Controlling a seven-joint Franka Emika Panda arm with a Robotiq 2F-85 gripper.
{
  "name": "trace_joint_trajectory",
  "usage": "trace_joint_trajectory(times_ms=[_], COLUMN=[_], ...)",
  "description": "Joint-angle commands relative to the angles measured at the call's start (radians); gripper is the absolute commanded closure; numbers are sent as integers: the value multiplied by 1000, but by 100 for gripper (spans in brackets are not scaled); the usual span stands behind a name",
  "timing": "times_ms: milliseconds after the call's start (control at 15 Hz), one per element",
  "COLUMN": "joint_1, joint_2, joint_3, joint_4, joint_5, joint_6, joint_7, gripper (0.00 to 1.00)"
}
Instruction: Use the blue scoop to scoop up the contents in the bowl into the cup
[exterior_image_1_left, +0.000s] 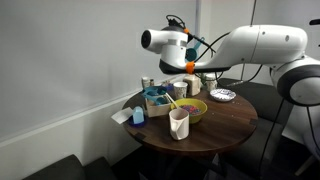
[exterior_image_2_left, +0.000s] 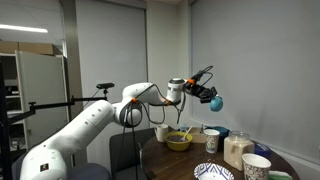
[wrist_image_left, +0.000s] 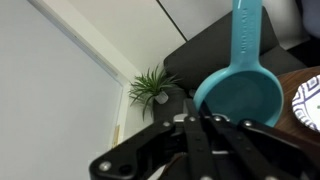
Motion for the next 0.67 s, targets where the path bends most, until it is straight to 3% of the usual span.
trace_joint_trajectory(times_ms=[0, 600], joint_1=[-43, -191], joint_2=[-133, -343], joint_3=[65, 183], joint_4=[-19, -65], joint_5=[108, 410], joint_6=[-26, -109], joint_7=[7, 197], gripper=[99, 99])
